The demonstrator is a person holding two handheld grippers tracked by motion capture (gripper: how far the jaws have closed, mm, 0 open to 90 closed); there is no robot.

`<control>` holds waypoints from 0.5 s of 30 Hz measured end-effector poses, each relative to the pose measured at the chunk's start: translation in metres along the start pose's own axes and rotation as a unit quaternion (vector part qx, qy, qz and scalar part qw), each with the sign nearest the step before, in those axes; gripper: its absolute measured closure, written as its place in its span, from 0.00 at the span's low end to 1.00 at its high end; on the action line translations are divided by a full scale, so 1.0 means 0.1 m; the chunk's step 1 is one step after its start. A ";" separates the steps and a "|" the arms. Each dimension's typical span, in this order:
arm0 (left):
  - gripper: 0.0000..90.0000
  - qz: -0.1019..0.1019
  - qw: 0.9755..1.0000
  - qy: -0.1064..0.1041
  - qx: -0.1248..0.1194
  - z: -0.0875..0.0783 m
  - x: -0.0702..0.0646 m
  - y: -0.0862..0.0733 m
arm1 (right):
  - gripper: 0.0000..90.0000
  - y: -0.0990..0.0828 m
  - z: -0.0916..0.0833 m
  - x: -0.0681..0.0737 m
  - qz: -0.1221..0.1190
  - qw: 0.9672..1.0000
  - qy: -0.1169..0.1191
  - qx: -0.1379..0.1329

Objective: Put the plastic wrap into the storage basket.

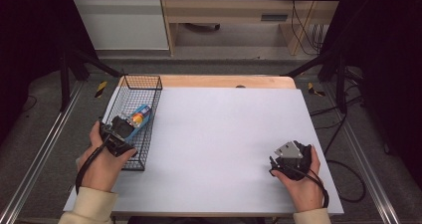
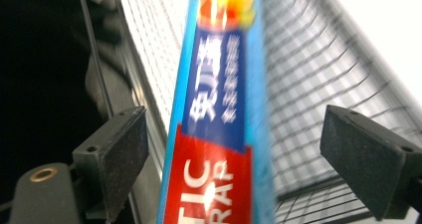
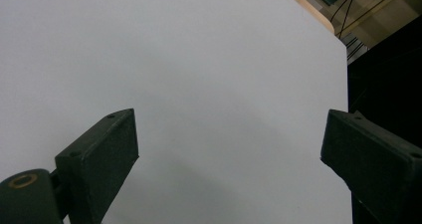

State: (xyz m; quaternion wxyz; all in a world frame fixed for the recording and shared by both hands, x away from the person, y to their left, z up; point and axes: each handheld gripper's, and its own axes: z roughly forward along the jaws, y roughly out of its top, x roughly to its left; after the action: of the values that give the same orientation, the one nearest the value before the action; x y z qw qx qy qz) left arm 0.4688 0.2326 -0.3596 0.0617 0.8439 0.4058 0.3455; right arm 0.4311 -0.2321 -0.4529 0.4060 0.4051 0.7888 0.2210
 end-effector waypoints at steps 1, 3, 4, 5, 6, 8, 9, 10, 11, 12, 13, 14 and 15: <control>0.12 -0.003 1.000 -0.006 -0.019 -0.04 -0.01 0.01 | 0.08 0.00 -0.02 0.00 0.008 1.000 0.002 -0.005; 0.11 -0.004 0.998 -0.019 -0.057 -0.13 -0.04 0.05 | 0.08 -0.01 -0.04 -0.01 0.026 1.000 0.010 -0.014; 0.11 -0.002 0.997 -0.016 -0.073 -0.17 -0.07 0.07 | 0.08 -0.01 -0.05 -0.02 0.038 0.999 0.017 -0.017; 0.11 0.007 0.997 -0.013 -0.081 -0.20 -0.09 0.09 | 0.07 -0.02 -0.06 -0.03 0.048 0.998 0.023 -0.021; 0.11 0.014 0.995 -0.021 -0.094 -0.23 -0.12 0.13 | 0.07 -0.03 -0.07 -0.04 0.057 0.998 0.027 -0.024; 0.10 0.017 0.991 -0.042 -0.123 -0.24 -0.16 0.18 | 0.07 -0.05 -0.10 -0.05 0.073 0.996 0.031 -0.032; 0.10 0.013 0.991 -0.053 -0.125 -0.24 -0.19 0.19 | 0.07 -0.06 -0.12 -0.05 0.076 0.996 0.032 -0.035; 0.10 0.016 0.989 -0.064 -0.133 -0.24 -0.22 0.22 | 0.07 -0.06 -0.13 -0.04 0.082 0.995 0.032 -0.039; 0.10 0.018 0.987 -0.072 -0.145 -0.24 -0.26 0.24 | 0.07 -0.07 -0.16 -0.04 0.085 0.995 0.031 -0.042; 0.10 0.022 0.985 -0.081 -0.153 -0.23 -0.30 0.27 | 0.07 -0.08 -0.18 -0.04 0.088 0.995 0.031 -0.045; 0.10 0.026 0.982 -0.094 -0.159 -0.23 -0.33 0.29 | 0.07 -0.10 -0.20 -0.03 0.091 0.994 0.032 -0.046; 0.10 0.027 0.979 -0.108 -0.168 -0.23 -0.38 0.31 | 0.07 -0.11 -0.21 -0.03 0.093 0.994 0.029 -0.049; 0.10 0.026 0.976 -0.122 -0.178 -0.22 -0.42 0.33 | 0.07 -0.12 -0.22 -0.02 0.095 0.994 0.031 -0.050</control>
State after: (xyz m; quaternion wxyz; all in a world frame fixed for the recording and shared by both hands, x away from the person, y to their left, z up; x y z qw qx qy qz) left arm 0.4577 0.1760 -0.3523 0.2510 0.8653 0.3055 0.3081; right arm 0.4082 -0.2412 -0.4470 0.3783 0.4506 0.7468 0.3100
